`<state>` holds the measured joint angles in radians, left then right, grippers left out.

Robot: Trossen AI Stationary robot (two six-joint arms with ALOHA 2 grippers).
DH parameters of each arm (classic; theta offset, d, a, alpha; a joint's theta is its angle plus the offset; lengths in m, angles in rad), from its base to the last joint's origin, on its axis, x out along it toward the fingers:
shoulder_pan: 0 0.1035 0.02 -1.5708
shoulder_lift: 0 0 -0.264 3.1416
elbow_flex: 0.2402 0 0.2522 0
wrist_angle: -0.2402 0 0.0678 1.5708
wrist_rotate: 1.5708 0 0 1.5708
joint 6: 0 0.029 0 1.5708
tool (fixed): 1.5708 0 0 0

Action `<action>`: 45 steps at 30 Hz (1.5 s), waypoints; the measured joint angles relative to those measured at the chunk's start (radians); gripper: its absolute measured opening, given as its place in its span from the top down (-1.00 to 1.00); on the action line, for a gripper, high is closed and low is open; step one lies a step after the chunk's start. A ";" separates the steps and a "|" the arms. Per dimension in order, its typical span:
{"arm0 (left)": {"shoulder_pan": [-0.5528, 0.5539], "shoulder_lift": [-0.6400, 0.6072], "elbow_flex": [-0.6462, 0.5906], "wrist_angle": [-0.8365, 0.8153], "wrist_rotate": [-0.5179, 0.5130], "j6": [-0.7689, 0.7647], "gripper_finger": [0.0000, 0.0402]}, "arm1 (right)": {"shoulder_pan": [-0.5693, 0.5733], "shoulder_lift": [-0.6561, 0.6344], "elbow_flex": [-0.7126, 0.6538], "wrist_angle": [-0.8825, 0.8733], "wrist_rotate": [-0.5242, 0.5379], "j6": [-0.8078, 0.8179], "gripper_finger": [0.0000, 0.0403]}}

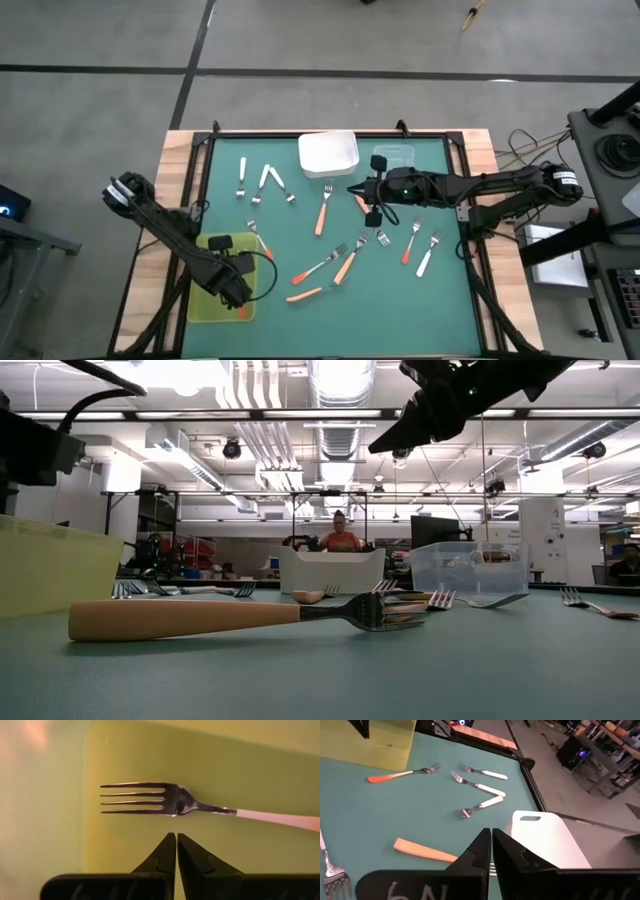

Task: Sort silverware by color (type)
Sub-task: Put the orange fork into the yellow bin

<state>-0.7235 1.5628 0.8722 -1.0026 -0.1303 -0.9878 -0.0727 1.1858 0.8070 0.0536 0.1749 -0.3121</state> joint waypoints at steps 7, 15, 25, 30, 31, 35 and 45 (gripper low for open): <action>0.001 -0.007 -0.034 0.070 0.020 0.004 1.00 | 0.000 0.000 0.000 0.003 0.000 0.004 0.96; 0.002 -0.007 -0.051 0.105 0.019 -0.002 1.00 | 0.000 0.000 0.000 0.003 0.000 0.004 0.96; 0.002 -0.004 -0.052 0.115 0.009 -0.032 1.00 | 0.000 0.000 0.000 0.004 0.000 0.005 0.96; 0.002 0.000 -0.052 0.138 0.008 -0.042 1.00 | 0.000 0.000 0.000 0.004 0.000 0.005 0.96; 0.002 0.000 -0.052 0.139 0.008 -0.042 1.00 | 0.000 0.000 0.000 0.004 0.000 0.005 0.96; 0.002 0.000 -0.052 0.140 0.007 -0.048 1.00 | 0.000 0.000 0.000 0.006 0.000 0.005 0.96; 0.002 0.000 -0.052 0.155 -0.002 -0.073 1.00 | 0.000 0.000 0.000 0.011 0.000 0.005 0.96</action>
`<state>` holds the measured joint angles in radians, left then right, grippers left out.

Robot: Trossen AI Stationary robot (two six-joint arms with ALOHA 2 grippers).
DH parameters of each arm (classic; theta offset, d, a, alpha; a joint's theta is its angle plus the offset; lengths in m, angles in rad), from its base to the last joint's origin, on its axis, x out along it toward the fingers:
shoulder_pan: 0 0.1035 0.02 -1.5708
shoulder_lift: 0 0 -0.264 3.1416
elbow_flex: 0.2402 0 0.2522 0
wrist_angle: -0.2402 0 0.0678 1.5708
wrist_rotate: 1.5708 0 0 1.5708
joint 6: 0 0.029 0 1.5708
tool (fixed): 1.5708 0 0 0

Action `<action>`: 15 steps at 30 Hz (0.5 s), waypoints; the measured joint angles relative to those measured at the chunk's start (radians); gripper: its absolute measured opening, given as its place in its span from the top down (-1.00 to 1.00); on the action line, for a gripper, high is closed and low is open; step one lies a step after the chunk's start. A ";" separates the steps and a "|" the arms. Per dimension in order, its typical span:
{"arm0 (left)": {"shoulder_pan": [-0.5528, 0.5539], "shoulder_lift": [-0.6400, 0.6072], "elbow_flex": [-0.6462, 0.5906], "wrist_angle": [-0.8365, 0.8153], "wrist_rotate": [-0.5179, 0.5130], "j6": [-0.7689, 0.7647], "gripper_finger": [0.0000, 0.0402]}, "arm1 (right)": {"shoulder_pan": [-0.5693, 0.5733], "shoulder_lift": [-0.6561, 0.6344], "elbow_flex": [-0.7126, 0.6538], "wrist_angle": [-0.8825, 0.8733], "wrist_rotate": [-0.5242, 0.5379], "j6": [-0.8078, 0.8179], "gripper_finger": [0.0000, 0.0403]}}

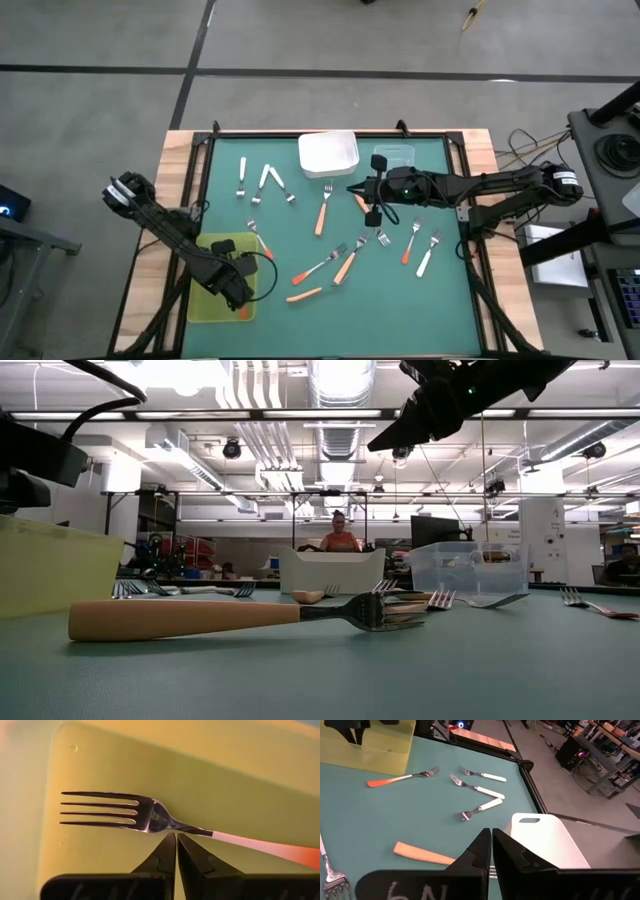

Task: Sort silverware by color (type)
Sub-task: Put the orange fork into the yellow bin, then put the light orange fork into the transparent bin

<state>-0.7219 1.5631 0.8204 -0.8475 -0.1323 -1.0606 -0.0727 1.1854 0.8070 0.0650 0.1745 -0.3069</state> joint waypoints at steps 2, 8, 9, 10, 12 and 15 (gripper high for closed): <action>0.001 0.000 0.000 0.002 -0.006 -0.001 1.00 | 0.000 0.000 0.000 0.000 0.000 0.000 0.96; 0.002 0.000 0.000 0.014 -0.015 -0.022 1.00 | 0.000 0.000 0.000 0.000 0.000 0.007 0.96; 0.002 0.000 0.000 0.014 -0.015 -0.026 1.00 | 0.000 0.000 0.000 0.000 0.000 0.007 0.96; 0.002 0.000 0.000 0.014 -0.015 -0.031 1.00 | 0.000 0.000 0.000 0.000 0.000 0.007 0.96; 0.002 -0.006 0.000 0.010 -0.015 -0.041 1.00 | 0.000 0.000 0.000 0.000 0.000 0.010 0.96; 0.002 -0.040 0.018 -0.026 -0.010 -0.047 1.00 | 0.000 0.000 0.000 0.000 0.000 0.026 0.96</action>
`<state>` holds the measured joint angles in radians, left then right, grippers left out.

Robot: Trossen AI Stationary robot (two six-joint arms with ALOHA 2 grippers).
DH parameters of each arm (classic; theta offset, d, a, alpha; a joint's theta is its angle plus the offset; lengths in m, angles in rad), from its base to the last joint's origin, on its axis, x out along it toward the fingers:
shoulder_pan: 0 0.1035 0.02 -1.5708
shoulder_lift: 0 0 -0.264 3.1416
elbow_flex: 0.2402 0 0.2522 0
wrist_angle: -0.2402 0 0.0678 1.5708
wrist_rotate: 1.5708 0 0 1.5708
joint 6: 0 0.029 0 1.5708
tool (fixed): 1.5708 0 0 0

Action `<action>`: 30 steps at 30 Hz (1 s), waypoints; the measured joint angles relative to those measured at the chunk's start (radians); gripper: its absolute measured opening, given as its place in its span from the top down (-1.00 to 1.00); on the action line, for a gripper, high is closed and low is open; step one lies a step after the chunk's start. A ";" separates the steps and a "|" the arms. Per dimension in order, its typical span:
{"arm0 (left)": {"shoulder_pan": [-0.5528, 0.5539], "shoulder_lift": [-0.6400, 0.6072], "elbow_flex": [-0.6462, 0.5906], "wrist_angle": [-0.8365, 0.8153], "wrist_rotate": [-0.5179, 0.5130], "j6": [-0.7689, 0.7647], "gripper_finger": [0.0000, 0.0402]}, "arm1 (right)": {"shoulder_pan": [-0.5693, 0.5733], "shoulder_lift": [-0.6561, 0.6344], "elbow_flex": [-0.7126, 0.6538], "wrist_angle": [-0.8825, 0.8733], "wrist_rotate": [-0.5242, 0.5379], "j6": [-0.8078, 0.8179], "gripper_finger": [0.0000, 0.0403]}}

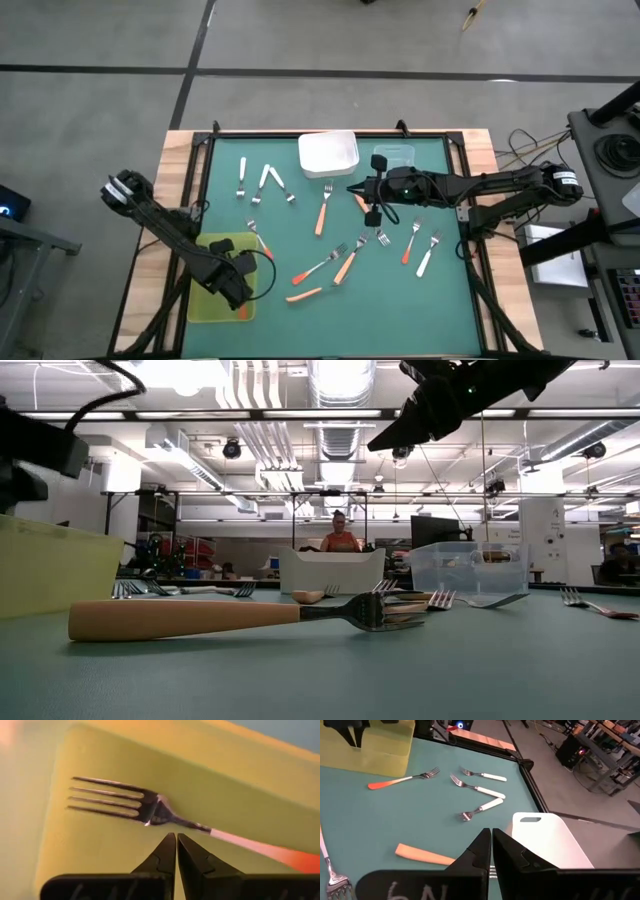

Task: Sort silverware by color (type)
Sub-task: Put the light orange fork into the transparent bin

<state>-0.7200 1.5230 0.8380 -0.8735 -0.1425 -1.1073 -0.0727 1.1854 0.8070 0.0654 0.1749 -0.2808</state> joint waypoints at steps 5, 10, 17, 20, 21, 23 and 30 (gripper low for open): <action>0.012 -0.093 0.083 -0.083 -0.057 0.042 1.00 | 0.000 0.000 0.000 0.000 0.000 0.027 0.96; 0.075 -0.190 0.163 -0.178 -0.198 0.063 1.00 | 0.000 0.000 0.000 0.000 0.001 0.075 0.96; 0.229 -0.302 0.194 -0.141 -0.269 0.270 1.00 | 0.000 0.000 0.000 -0.001 0.008 0.101 0.96; 0.308 -0.338 0.186 -0.070 -0.302 0.432 1.00 | 0.000 0.000 0.000 -0.008 0.008 0.121 0.96; 0.336 -0.349 0.177 -0.025 -0.309 0.502 1.00 | 0.000 0.000 0.000 -0.013 0.008 0.126 0.96; 0.395 -0.373 0.160 0.080 -0.308 0.645 1.00 | 0.000 0.000 0.000 -0.026 0.008 0.136 0.96; 0.632 -0.425 0.114 0.312 -0.154 0.965 1.00 | 0.000 0.000 0.000 -0.117 0.009 0.260 0.96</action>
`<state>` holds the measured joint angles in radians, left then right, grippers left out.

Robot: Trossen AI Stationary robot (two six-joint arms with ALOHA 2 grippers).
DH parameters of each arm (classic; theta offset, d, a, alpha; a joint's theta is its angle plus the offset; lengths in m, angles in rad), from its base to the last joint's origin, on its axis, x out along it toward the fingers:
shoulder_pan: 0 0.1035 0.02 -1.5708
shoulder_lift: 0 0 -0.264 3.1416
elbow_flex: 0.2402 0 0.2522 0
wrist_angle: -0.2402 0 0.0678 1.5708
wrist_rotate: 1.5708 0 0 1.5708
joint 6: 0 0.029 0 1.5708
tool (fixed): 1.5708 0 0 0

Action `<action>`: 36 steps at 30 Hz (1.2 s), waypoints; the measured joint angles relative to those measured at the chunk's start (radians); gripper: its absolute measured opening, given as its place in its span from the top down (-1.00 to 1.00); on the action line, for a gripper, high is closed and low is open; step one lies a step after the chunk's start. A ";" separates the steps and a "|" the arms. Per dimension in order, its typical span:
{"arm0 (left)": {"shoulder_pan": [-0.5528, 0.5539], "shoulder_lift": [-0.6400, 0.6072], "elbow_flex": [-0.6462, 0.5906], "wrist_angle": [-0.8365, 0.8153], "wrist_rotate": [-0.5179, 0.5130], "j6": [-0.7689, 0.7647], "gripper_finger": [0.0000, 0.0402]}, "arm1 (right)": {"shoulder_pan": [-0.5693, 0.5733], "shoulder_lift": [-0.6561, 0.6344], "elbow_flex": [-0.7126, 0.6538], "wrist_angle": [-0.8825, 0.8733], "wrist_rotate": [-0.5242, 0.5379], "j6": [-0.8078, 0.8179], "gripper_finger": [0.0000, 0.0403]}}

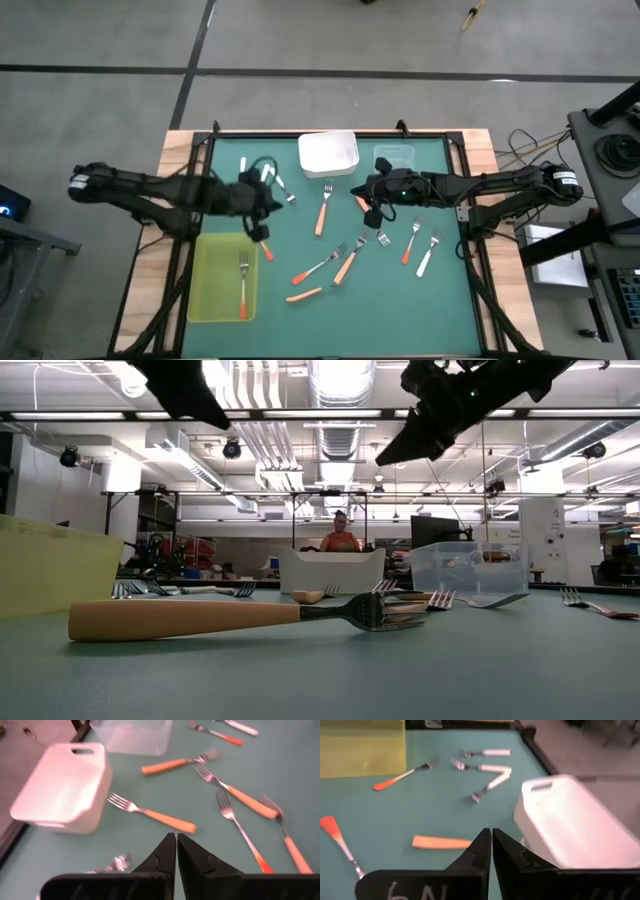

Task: Sort silverware by color (type)
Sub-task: Put the light orange fork into the transparent bin

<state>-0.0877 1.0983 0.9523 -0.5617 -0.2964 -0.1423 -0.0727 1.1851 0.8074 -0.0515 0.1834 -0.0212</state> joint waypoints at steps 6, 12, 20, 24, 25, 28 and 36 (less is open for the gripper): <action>0.142 -0.033 -0.136 0.219 0.028 0.106 1.00 | 0.000 0.000 0.000 -0.103 0.001 0.107 0.96; 0.250 -0.063 -0.284 0.470 0.133 0.204 1.00 | 0.000 0.000 0.000 -0.119 0.002 0.123 0.96; 0.397 -0.059 -0.396 0.947 0.133 0.277 1.00 | 0.000 0.000 0.038 -0.072 0.004 0.373 0.96; 0.424 -0.063 -0.404 1.021 0.134 0.281 1.00 | 0.004 0.004 0.074 -0.072 -0.004 0.443 0.95; 0.427 -0.066 -0.403 1.034 0.134 0.281 1.00 | 0.009 0.006 0.086 -0.072 -0.005 0.457 0.95; 0.431 -0.068 -0.390 1.037 0.131 0.290 1.00 | 0.019 0.025 0.122 -0.073 -0.008 0.500 0.95; 0.433 -0.105 -0.404 0.997 0.122 0.337 1.00 | 0.021 0.113 0.263 -0.258 -0.008 0.743 0.95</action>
<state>0.3457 0.9930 0.5479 0.4356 -0.1745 0.1949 -0.0513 1.2978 1.0703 -0.3098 0.1756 0.7215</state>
